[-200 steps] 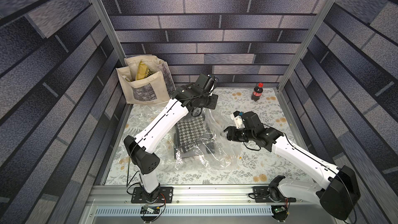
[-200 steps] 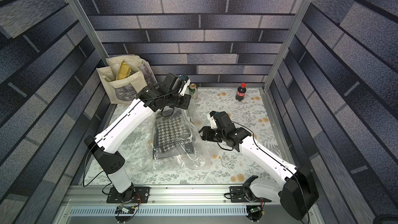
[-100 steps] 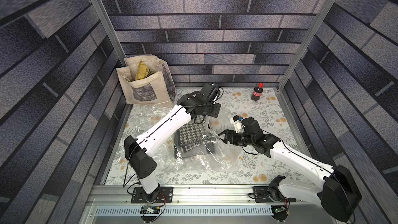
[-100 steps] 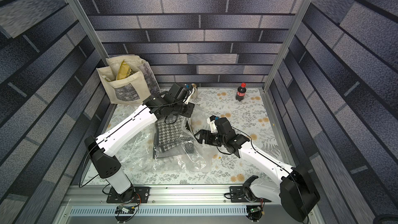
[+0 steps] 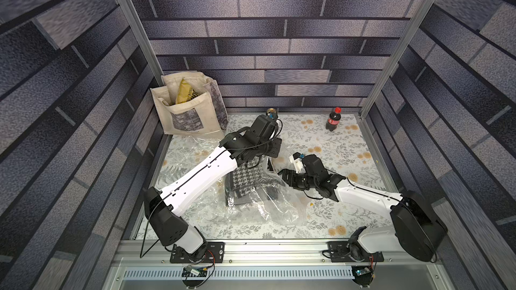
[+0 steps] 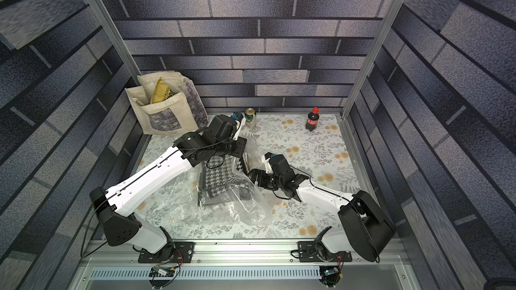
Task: Take the scarf out of the vacuum bag
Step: Take out the scarf from the vacuum bag.
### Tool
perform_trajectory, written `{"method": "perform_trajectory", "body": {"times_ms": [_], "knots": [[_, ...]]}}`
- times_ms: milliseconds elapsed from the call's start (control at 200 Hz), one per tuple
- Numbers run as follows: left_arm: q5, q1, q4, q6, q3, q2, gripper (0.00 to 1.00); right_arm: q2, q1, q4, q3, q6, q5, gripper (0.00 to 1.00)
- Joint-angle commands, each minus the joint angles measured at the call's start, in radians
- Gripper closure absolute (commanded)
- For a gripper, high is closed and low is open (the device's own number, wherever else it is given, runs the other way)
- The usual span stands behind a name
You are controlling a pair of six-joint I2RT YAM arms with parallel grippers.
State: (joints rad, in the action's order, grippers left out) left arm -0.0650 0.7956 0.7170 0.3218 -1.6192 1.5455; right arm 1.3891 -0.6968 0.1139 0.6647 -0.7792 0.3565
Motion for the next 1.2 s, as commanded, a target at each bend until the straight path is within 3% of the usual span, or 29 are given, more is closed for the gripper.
{"method": "perform_trajectory", "body": {"times_ms": [0, 326, 676, 997, 1197], "knots": [[-0.004, 0.021, -0.029, 0.020, 0.000, -0.030, 1.00, 0.051, -0.012, 0.076, 0.034, -0.032, -0.006, 0.00], [-0.013, 0.031, -0.038, 0.028, 0.020, -0.032, 1.00, 0.141, -0.029, 0.210, 0.043, -0.111, 0.034, 0.06], [-0.015, 0.031, -0.057, 0.037, 0.042, -0.027, 1.00, 0.177, -0.030, 0.264, 0.074, -0.181, 0.100, 0.19], [-0.023, 0.024, -0.055, 0.036, 0.062, -0.028, 1.00, 0.099, -0.032, 0.305, 0.046, -0.223, 0.109, 0.21], [-0.024, 0.019, -0.061, 0.039, 0.070, -0.038, 1.00, 0.149, -0.033, 0.348, 0.048, -0.284, 0.153, 0.22]]}}
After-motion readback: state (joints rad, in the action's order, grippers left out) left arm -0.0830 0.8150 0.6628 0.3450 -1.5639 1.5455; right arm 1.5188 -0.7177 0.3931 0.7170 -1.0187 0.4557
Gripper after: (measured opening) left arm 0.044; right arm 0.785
